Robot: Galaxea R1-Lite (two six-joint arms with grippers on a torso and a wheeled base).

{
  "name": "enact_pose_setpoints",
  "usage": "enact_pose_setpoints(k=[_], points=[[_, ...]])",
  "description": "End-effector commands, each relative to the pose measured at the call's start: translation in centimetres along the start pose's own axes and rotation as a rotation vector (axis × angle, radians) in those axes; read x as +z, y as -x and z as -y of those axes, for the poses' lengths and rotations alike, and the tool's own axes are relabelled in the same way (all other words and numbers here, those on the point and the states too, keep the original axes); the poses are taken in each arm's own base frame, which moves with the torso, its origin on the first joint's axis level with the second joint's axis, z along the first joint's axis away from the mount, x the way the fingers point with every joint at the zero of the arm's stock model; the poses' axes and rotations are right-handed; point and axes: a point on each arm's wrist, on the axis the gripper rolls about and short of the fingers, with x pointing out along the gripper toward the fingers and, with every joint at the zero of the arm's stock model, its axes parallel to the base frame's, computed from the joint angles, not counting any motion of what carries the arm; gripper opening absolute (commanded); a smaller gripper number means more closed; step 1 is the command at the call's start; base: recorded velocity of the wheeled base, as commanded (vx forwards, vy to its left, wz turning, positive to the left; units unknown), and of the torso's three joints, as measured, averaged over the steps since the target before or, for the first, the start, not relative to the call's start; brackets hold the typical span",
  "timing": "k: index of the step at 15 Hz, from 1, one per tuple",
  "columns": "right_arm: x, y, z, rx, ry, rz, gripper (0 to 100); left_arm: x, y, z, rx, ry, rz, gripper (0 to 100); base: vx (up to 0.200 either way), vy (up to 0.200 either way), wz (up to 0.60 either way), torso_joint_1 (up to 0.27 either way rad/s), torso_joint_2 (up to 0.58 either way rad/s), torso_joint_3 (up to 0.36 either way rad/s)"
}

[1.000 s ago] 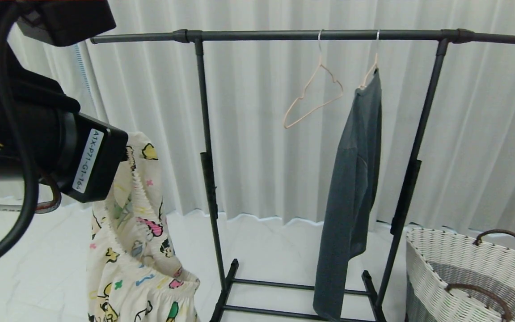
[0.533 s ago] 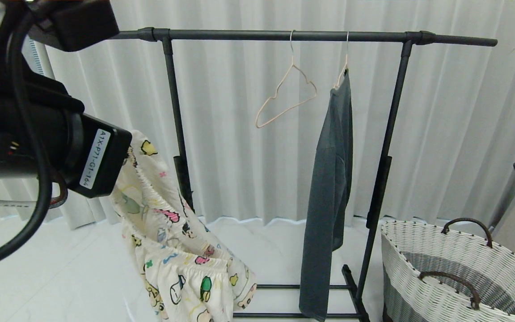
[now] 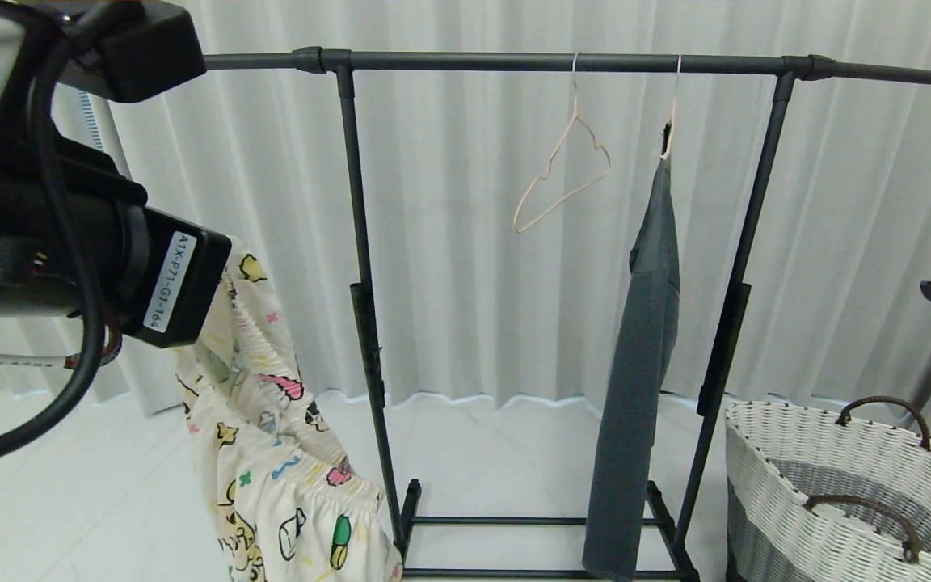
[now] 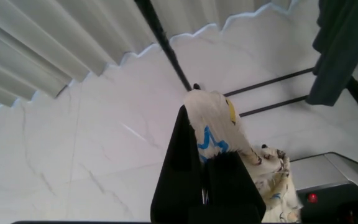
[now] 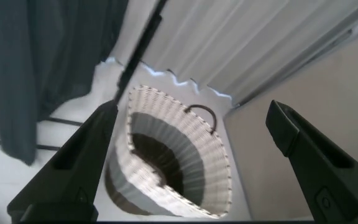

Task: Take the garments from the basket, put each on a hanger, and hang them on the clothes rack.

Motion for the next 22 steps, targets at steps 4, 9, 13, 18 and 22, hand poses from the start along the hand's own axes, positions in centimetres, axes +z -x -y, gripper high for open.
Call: enact_pose_setpoints(k=[4,9,13,18,22], points=[[-0.6,-0.7,-0.7,0.039,-0.002,0.021,100,-0.1,0.0,0.0,0.004,-0.002,-0.002,0,0.000,0.200,0.00,0.004,0.00,0.000],[-0.1,-0.6,-0.9,0.161,-0.039,0.093,100,-0.1,0.1,-0.1,0.005,0.000,0.003,0,0.000,0.040,0.00,0.000,0.00,0.000],[0.3,-1.7,-1.3,0.175,-0.073,0.110,100,-0.1,0.0,0.0,0.006,-0.003,-0.001,0,0.200,0.000,0.00,-0.001,0.00,0.006],[0.6,-2.5,-1.7,0.172,-0.083,0.115,100,-0.1,-0.1,0.1,0.006,-0.005,-0.005,0,0.200,0.000,0.00,0.003,0.00,0.000],[-0.4,-2.4,-1.6,0.081,-0.057,0.067,100,-0.2,-0.3,0.1,0.009,-0.010,-0.016,0,0.200,0.000,0.00,0.001,0.00,0.002]])
